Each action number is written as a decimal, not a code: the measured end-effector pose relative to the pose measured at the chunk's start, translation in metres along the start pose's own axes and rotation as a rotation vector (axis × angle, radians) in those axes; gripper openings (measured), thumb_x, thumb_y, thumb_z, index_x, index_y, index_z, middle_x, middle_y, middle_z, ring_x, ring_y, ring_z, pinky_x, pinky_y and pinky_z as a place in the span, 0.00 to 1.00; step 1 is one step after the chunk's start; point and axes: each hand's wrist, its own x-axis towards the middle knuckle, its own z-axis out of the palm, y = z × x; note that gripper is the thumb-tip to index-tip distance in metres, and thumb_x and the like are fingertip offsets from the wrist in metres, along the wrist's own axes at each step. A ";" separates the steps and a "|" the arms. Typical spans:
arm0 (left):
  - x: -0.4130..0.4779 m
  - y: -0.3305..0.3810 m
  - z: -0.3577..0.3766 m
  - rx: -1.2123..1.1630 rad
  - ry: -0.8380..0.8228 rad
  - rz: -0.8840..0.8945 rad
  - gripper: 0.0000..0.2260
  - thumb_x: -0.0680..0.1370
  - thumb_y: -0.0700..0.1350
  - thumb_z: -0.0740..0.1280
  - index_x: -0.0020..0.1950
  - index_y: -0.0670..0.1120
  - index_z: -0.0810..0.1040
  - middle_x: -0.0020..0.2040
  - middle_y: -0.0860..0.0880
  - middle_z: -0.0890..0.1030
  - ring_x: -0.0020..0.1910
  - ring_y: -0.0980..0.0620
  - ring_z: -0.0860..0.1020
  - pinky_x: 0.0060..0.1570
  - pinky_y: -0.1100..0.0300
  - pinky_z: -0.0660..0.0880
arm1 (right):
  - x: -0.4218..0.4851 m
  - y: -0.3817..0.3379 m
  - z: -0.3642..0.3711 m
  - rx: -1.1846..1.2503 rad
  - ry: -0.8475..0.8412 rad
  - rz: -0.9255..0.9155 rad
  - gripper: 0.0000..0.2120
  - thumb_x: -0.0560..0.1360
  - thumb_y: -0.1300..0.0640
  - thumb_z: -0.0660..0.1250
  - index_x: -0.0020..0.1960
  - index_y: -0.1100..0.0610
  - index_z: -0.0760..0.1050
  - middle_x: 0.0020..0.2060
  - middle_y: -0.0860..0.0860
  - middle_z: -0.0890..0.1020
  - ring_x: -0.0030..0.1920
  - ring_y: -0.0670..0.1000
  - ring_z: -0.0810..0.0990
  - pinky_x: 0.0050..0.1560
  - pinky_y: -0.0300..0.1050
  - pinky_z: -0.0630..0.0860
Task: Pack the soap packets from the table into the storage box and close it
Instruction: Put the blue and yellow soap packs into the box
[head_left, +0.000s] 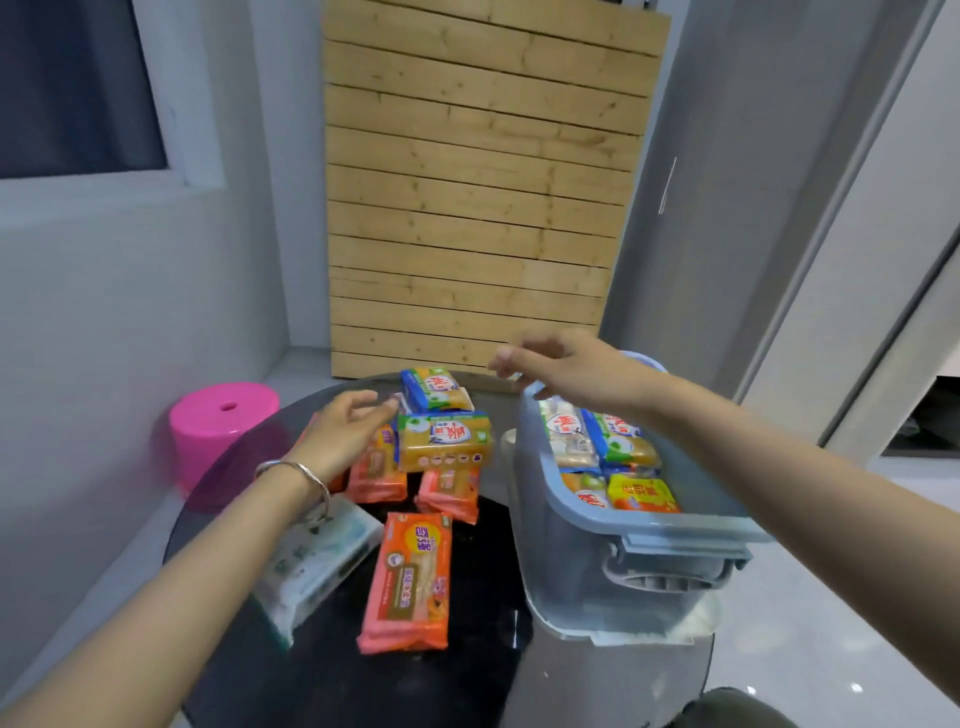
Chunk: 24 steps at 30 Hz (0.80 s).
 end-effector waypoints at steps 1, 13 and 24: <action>0.000 -0.006 -0.007 0.007 -0.005 -0.009 0.22 0.77 0.50 0.65 0.68 0.43 0.69 0.65 0.43 0.76 0.59 0.46 0.77 0.62 0.53 0.72 | 0.009 -0.002 0.011 0.050 -0.025 0.047 0.21 0.78 0.46 0.60 0.58 0.63 0.77 0.49 0.55 0.81 0.47 0.48 0.77 0.48 0.41 0.75; 0.022 -0.023 0.022 0.116 -0.221 -0.131 0.23 0.80 0.56 0.54 0.66 0.41 0.70 0.60 0.38 0.77 0.45 0.46 0.77 0.43 0.60 0.76 | 0.090 0.025 0.085 0.263 -0.133 0.815 0.33 0.74 0.38 0.60 0.73 0.55 0.63 0.69 0.57 0.73 0.68 0.61 0.71 0.71 0.64 0.60; 0.043 -0.034 0.036 -0.002 -0.088 0.057 0.22 0.79 0.55 0.57 0.70 0.47 0.64 0.65 0.45 0.75 0.64 0.45 0.74 0.55 0.61 0.68 | 0.116 0.027 0.092 0.399 0.035 0.872 0.20 0.75 0.43 0.63 0.56 0.58 0.73 0.51 0.56 0.80 0.52 0.56 0.80 0.58 0.53 0.75</action>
